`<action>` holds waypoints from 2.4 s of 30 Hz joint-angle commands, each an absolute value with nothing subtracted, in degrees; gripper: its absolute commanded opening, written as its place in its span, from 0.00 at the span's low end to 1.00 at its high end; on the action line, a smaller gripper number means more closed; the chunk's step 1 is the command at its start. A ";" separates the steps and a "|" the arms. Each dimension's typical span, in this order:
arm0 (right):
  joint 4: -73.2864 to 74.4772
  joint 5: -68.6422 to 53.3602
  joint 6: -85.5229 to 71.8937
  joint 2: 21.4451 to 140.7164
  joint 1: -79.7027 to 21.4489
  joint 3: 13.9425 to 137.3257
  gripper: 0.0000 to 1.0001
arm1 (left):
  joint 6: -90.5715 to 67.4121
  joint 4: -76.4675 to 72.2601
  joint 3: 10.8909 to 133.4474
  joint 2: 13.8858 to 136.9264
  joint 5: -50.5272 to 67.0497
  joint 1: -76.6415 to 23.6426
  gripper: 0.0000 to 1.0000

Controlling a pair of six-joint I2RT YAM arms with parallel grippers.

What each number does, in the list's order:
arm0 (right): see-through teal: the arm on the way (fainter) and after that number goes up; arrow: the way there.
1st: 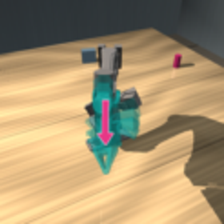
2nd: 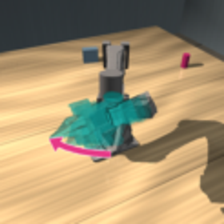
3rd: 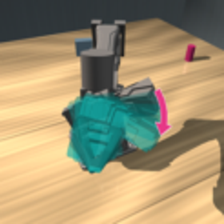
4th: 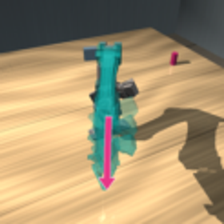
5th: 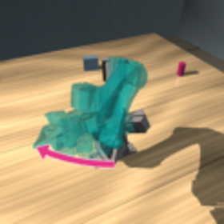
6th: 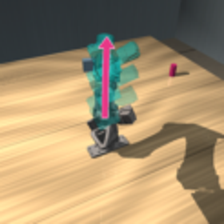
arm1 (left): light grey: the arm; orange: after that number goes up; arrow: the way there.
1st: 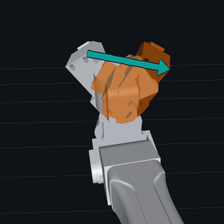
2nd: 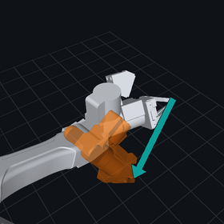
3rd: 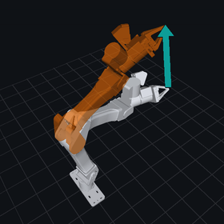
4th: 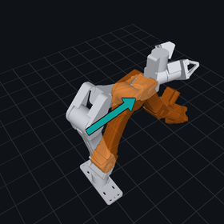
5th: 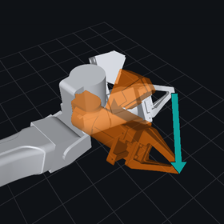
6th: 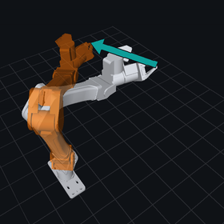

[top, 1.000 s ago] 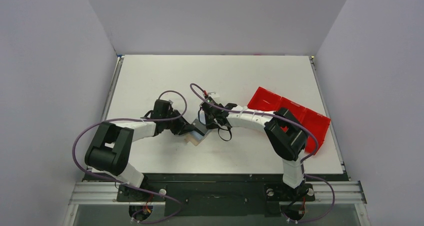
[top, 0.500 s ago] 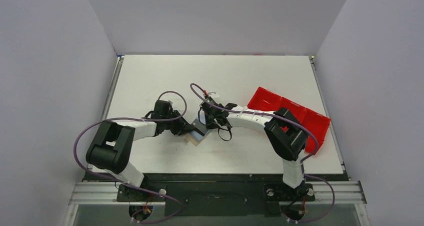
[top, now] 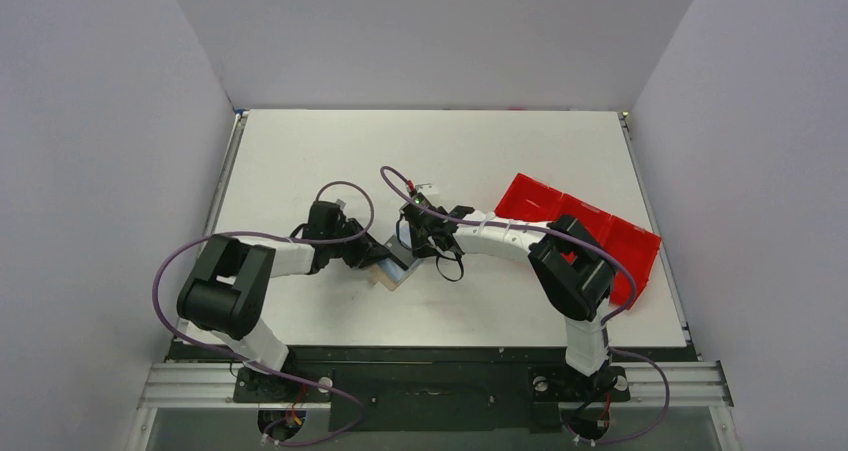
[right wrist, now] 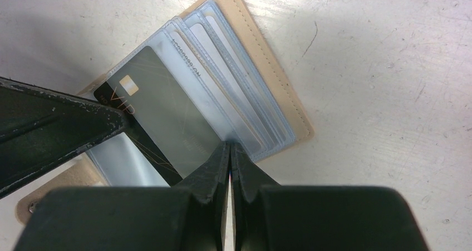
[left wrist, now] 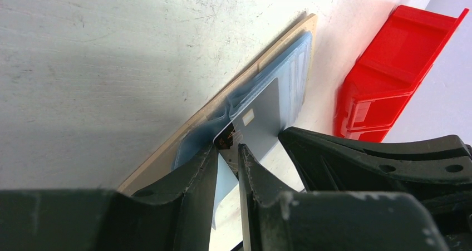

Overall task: Take the credit cards out of the card holder
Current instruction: Remove the credit card from the card holder.

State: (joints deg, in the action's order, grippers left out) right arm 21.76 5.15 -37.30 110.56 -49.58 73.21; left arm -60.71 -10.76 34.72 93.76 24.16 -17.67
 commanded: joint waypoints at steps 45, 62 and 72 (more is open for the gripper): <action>23.48 6.63 -40.05 113.26 -46.06 69.36 0.00 | -60.16 -11.31 31.42 90.48 17.88 -16.13 0.00; 23.38 6.79 -40.23 113.20 -45.94 69.33 0.00 | -56.94 -3.11 31.14 82.82 16.16 -14.60 0.00; 23.19 6.60 -39.60 111.52 -45.93 70.18 0.00 | -55.27 -0.12 32.42 79.58 16.30 -14.59 0.00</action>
State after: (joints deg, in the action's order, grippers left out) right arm 19.75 3.14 -41.01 110.32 -47.27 72.10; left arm -57.32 -1.85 31.31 81.84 17.50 -15.14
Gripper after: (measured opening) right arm 0.002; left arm 0.007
